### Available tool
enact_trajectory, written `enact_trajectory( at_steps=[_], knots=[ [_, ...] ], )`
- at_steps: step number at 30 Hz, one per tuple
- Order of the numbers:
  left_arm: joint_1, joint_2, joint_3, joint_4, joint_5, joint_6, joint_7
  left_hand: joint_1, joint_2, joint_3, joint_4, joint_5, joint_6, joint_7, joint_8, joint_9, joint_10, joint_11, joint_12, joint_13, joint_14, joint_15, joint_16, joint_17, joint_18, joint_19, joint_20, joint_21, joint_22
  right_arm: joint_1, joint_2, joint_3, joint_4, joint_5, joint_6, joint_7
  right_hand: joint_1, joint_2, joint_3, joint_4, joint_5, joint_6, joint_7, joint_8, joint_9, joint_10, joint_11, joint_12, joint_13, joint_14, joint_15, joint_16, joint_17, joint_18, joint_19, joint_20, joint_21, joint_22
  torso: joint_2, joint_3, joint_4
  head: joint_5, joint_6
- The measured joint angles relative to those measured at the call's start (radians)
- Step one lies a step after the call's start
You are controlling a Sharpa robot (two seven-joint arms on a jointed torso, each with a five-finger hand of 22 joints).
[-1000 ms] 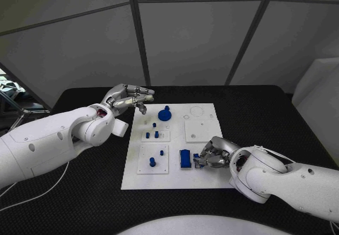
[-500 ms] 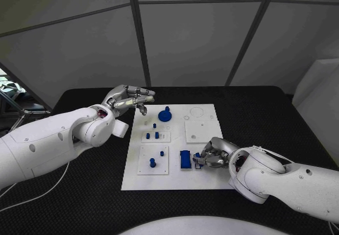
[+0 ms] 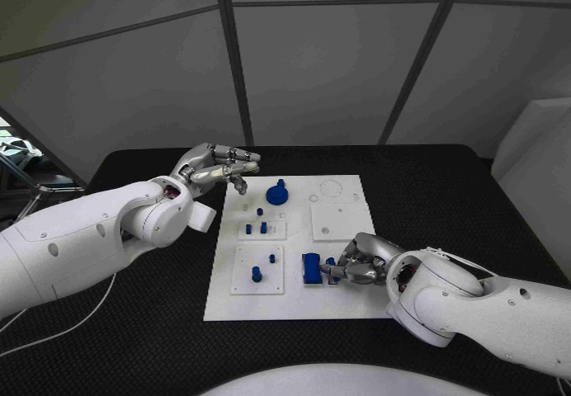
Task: Assemble the parts on the task board
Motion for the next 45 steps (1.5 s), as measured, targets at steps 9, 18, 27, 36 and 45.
enact_trajectory(
  at_steps=[9,18,27,36,45],
  knots=[
    [0.0,0.0,0.0,-0.001,0.0,0.001,-0.001,0.0,0.0,0.0,0.0,0.0,0.0,0.0,0.0,0.0,0.0,0.0,0.0,0.0,0.0,0.0,0.0,0.0,0.0,0.0,0.0,0.0,0.0,0.0,-0.006,0.0,0.011,-0.015,-0.001,0.0,0.0,0.0,-0.003,-0.003,0.0,0.0,0.0,0.001,0.002,0.0,0.0,0.0,0.0,0.0,0.0,0.0,0.0,0.0,0.0,0.0,0.0,0.0,0.0,0.0,0.0004,0.0,0.0],
    [0.0,0.001,0.0,-0.002,0.0,0.002,-0.001,0.0,0.0,0.0,0.0,0.0,0.0,0.0,0.0,0.0,0.0,0.0,0.0,0.0,0.0,0.0,0.0,0.0,0.0,0.0,0.0,0.0,0.0,0.0,-0.019,0.0,0.027,-0.028,-0.001,0.002,0.035,0.015,-0.011,-0.015,0.01,-0.005,-0.005,0.011,0.01,-0.003,-0.003,0.004,0.0,0.004,-0.004,0.0,0.0,0.0,0.004,-0.004,0.0,0.0,0.0,0.0001,0.0005,0.0,0.0],
    [0.0,0.001,0.0,-0.003,0.0,0.002,-0.002,0.0,0.0,0.0,0.0,0.0,0.0,0.0,0.0,0.0,0.0,0.0,0.0,0.0,0.0,0.0,0.0,0.0,0.0,0.0,0.0,0.0,0.0,0.0,-0.035,0.0,0.024,-0.041,0.0,0.007,0.18,0.021,0.002,-0.085,-0.089,-0.013,-0.013,0.02,0.02,0.0,-0.007,0.004,0.0,0.0,-0.007,0.0,0.001,0.0,0.0,-0.007,0.0,0.0,0.0,-0.0003,0.0005,-0.004,0.003],
    [0.0,0.003,0.0,-0.005,0.0,0.002,-0.002,0.0,0.0,0.0,0.0,0.0,0.0,0.0,0.0,0.0,0.001,0.0,0.0,0.0,0.0,0.0,0.0,0.0,0.0,0.0,0.0,0.0,0.0,0.0,-0.041,0.0,-0.011,-0.054,-0.007,0.045,0.258,0.026,0.009,-0.127,-0.203,-0.024,-0.009,0.02,0.02,0.0,-0.007,-0.001,0.004,0.0,-0.007,0.0,0.001,0.0,0.0,-0.007,-0.006,-0.003,-0.001,-0.0004,0.0012,-0.007,0.006],
    [0.0,0.004,0.0,-0.005,0.0,0.002,-0.002,0.0,0.0,0.0,0.0,0.0,0.0,0.0,0.0,0.0,0.001,0.0,0.0,0.0,0.0,0.0,0.0,0.0,0.0,0.0,0.0,0.0,0.0,0.002,-0.027,0.001,-0.027,-0.061,-0.011,0.067,0.265,0.033,0.012,-0.13,-0.214,-0.02,-0.013,0.025,0.02,0.0,-0.007,0.003,0.004,0.0,-0.007,0.0,0.0,0.0,0.0,-0.007,-0.006,0.0,0.0,-0.0005,0.0023,-0.007,0.01]
  ],
)
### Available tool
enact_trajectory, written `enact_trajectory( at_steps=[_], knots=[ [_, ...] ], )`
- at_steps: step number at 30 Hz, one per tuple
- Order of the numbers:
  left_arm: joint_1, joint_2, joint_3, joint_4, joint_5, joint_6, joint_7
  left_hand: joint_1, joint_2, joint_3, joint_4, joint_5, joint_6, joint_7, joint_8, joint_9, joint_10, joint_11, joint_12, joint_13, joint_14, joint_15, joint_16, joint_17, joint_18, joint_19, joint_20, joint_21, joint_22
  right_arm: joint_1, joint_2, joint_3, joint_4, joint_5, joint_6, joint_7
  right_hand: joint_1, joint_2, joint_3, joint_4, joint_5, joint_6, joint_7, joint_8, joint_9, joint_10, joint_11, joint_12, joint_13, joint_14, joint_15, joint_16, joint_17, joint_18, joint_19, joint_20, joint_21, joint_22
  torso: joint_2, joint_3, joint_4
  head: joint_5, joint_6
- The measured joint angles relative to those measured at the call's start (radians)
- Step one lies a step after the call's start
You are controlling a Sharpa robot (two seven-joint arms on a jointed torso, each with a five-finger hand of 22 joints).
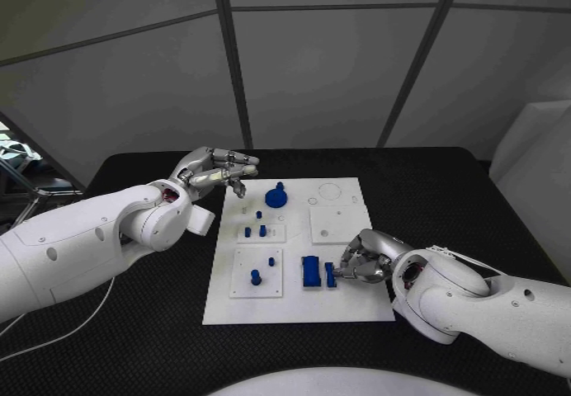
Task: Assemble the parts on the task board
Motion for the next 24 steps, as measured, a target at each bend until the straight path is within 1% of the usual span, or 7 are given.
enact_trajectory(
  at_steps=[7,10,13,16,18,22,24],
  knots=[
    [0.0,-0.002,0.0,0.0,0.0,0.0,0.0,0.0,0.0,0.0,0.0,0.0,0.0,0.0,0.0,0.0,0.0,0.0,0.0,0.0,0.0,0.0,0.0,0.0,0.0,-0.002,0.002,0.0,0.0,-0.001,-0.025,-0.001,0.027,-0.002,-0.01,0.022,-0.007,-0.007,-0.018,0.018,0.034,0.0,0.0,0.007,0.003,0.0,0.0,0.0,-0.006,0.0,0.0,0.0,0.0,0.0,0.0,0.0,0.0,0.0,0.001,0.0007,-0.0022,0.002,0.002],
    [0.0,-0.004,0.0,0.001,0.0,0.0,0.0,0.0,0.0,-0.003,0.003,0.0,0.0,0.0,0.0,0.0,-0.004,0.004,0.0,-0.001,0.0,0.0,0.0,-0.002,0.0,-0.004,0.004,0.0,-0.001,-0.002,-0.04,0.016,0.033,0.014,-0.018,0.05,-0.02,-0.013,-0.025,0.025,0.05,0.0,0.0,0.01,0.003,0.0,0.0,-0.008,-0.006,0.0,0.0,-0.001,0.0,0.0,-0.008,-0.006,-0.02,-0.015,0.001,0.0006,-0.0023,0.002,0.004],
    [0.0,-0.006,0.0,0.0,0.002,-0.001,0.003,0.0,0.0,-0.006,0.006,0.0,-0.007,0.0,0.0,0.0,-0.004,0.004,0.004,-0.001,0.0,0.0,0.0,-0.004,0.0,-0.004,0.004,-0.004,-0.001,0.007,-0.048,0.03,0.02,0.064,-0.028,0.113,-0.023,-0.015,-0.031,0.031,0.054,-0.033,0.014,-0.007,-0.005,-0.007,0.007,-0.054,0.003,0.0,0.0,-0.034,0.0,0.0,-0.05,0.0,-0.084,-0.08,0.0,0.0001,-0.003,-0.002,0.009],
    [-0.001,-0.005,0.0,-0.003,0.012,-0.004,0.011,0.0,0.0,-0.01,0.01,0.0,-0.007,0.0,0.001,0.0,-0.004,0.004,0.007,-0.001,-0.005,0.005,0.0,-0.007,0.0,-0.005,0.005,-0.008,-0.003,0.036,-0.042,0.038,-0.035,0.165,-0.035,0.215,0.007,0.014,-0.021,0.021,0.045,-0.088,0.047,-0.06,-0.035,-0.142,0.033,-0.325,-0.1,0.0,0.023,-0.182,-0.029,0.062,-0.192,0.018,-0.317,-0.308,-0.002,-0.0012,-0.003,-0.007,0.017],
    [-0.001,-0.004,0.0,-0.007,0.022,-0.007,0.018,-0.009,-0.005,-0.022,0.015,0.0,-0.007,0.0,0.005,0.0,-0.006,0.002,0.011,-0.002,-0.028,0.008,-0.009,-0.014,0.0,-0.02,0.011,-0.02,-0.008,0.057,-0.029,0.041,-0.078,0.242,-0.038,0.285,0.038,0.016,-0.014,0.015,0.029,-0.108,0.064,-0.086,-0.051,-0.274,0.05,-0.568,-0.256,-0.041,0.04,-0.347,-0.185,0.094,-0.3,0.033,-0.509,-0.484,-0.005,-0.0024,-0.0035,-0.011,0.023],
    [-0.001,0.001,-0.007,-0.027,0.053,-0.021,0.038,-0.028,-0.012,-0.044,0.036,0.0,-0.003,-0.004,0.019,0.001,-0.017,0.006,0.016,-0.011,-0.159,0.023,-0.105,-0.067,0.0,-0.122,0.023,-0.095,-0.043,0.096,0.015,0.043,-0.2,0.425,-0.037,0.445,0.098,0.022,0.014,0.024,-0.008,-0.154,0.11,-0.151,-0.092,-0.427,0.096,-0.872,-0.501,-0.215,0.082,-0.84,-0.605,0.102,-0.407,0.073,-0.744,-0.662,-0.017,-0.0074,-0.0036,-0.032,0.051],
    [-0.001,0.01,-0.013,-0.046,0.079,-0.03,0.051,-0.031,-0.009,-0.051,0.042,0.0,-0.003,-0.004,0.02,0.001,-0.027,0.013,0.009,-0.022,-0.243,0.043,-0.202,-0.115,0.0,-0.209,0.037,-0.16,-0.076,0.114,0.054,0.044,-0.281,0.527,-0.032,0.533,0.126,0.025,0.031,0.026,-0.034,-0.178,0.134,-0.181,-0.12,-0.478,0.117,-0.969,-0.596,-0.274,0.113,-0.968,-0.673,0.102,-0.455,0.096,-0.825,-0.717,-0.024,-0.01,-0.0036,-0.037,0.063]
  ],
)
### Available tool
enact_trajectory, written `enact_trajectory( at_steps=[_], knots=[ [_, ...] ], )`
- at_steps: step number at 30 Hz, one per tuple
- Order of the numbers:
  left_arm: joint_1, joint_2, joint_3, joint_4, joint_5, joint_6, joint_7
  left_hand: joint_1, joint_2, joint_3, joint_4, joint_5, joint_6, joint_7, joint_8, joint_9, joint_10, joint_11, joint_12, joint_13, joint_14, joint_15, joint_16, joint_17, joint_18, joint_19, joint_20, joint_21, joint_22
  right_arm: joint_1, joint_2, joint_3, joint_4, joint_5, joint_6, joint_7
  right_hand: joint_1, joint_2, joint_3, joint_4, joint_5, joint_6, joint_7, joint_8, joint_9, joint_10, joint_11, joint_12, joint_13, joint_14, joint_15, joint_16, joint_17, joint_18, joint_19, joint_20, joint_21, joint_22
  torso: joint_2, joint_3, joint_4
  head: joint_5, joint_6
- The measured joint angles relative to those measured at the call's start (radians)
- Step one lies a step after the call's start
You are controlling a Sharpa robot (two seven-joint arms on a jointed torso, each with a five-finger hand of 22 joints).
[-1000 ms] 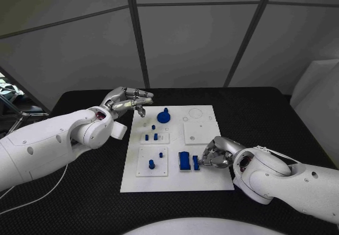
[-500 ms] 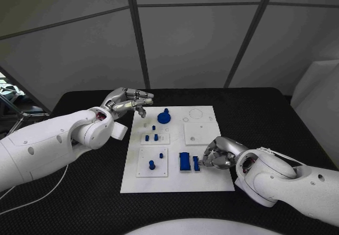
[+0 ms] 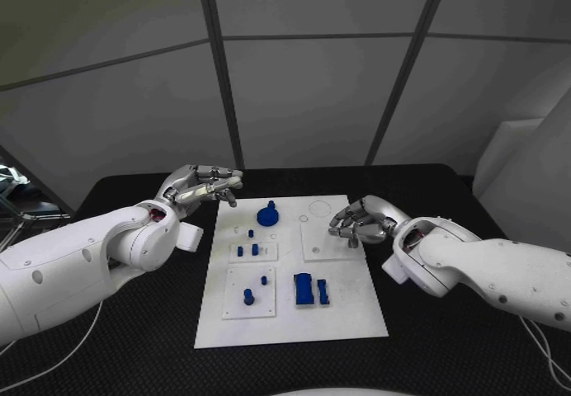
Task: Assemble the parts on the task board
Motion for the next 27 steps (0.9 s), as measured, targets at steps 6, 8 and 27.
enact_trajectory(
  at_steps=[6,8,27],
  knots=[
    [-0.001,0.047,-0.012,-0.077,0.094,-0.03,0.043,-0.001,0.001,-0.017,0.017,0.0,-0.007,-0.007,-0.016,-0.001,0.007,0.018,-0.071,-0.031,-0.084,0.051,-0.289,-0.127,-0.054,-0.199,0.059,-0.204,-0.144,0.027,0.129,0.006,-0.224,0.236,0.028,0.203,0.051,-0.017,0.044,0.002,-0.068,0.001,0.011,-0.026,-0.101,0.008,0.043,-0.175,-0.284,-0.093,0.056,-0.291,-0.184,0.0,-0.09,0.066,-0.206,-0.148,-0.029,-0.0087,-0.0002,-0.006,0.033],
    [-0.001,0.062,-0.012,-0.101,0.126,-0.043,0.06,0.0,0.002,-0.025,0.024,0.0,-0.014,-0.014,-0.03,-0.002,0.011,0.026,-0.104,-0.032,-0.087,0.066,-0.37,-0.16,-0.053,-0.24,0.083,-0.264,-0.198,0.031,0.17,0.011,-0.293,0.299,0.041,0.257,0.052,-0.018,0.054,0.004,-0.072,0.005,0.015,-0.026,-0.145,0.03,0.042,-0.212,-0.374,-0.107,0.072,-0.373,-0.245,0.0,-0.095,0.09,-0.264,-0.195,-0.038,-0.0114,-0.0007,-0.006,0.044],
    [-0.017,0.159,-0.022,-0.206,0.236,-0.151,0.138,-0.306,0.09,-0.232,0.004,-0.054,-0.286,-0.073,-0.115,-0.046,-0.3,0.013,-0.266,-0.074,-0.324,0.069,-0.68,-0.277,-0.054,-0.54,0.065,-0.452,-0.531,0.033,0.282,0.015,-0.505,0.516,0.105,0.435,-0.353,-0.001,0.019,-0.083,-0.114,-0.201,-0.026,-0.069,-0.382,-0.174,0.029,-0.364,-0.69,-0.384,0.073,-0.577,-0.512,-0.025,-0.268,0.071,-0.481,-0.422,-0.069,-0.0066,0.0061,0.019,0.085]
  ],
)
